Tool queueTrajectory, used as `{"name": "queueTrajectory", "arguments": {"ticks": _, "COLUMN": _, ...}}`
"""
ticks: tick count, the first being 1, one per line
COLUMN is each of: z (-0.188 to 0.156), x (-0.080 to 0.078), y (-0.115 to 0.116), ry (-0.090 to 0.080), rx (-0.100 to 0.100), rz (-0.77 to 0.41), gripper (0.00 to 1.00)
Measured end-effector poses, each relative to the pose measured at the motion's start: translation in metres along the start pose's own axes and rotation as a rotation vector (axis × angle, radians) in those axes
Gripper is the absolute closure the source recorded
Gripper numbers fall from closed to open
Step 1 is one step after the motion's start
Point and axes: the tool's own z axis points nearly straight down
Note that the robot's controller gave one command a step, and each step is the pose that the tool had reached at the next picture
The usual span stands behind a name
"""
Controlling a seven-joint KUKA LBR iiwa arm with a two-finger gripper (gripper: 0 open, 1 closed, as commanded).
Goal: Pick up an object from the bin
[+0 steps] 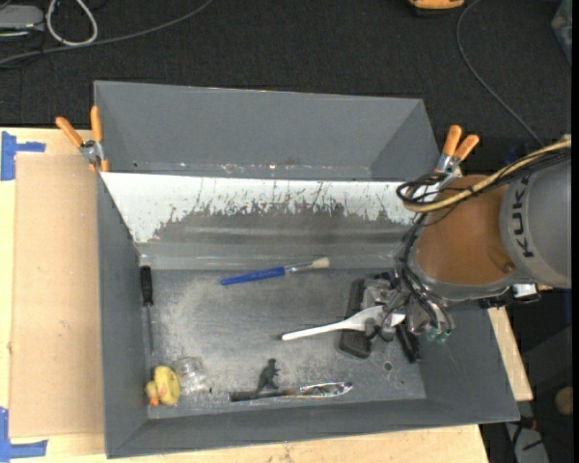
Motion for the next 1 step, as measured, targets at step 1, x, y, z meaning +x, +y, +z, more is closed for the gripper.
{"name": "queueTrajectory", "arguments": {"ticks": 1, "z": -0.0003, "x": 0.0, "y": 0.0, "ry": 0.0, "rx": 0.0, "rz": 0.0, "gripper": 1.0}}
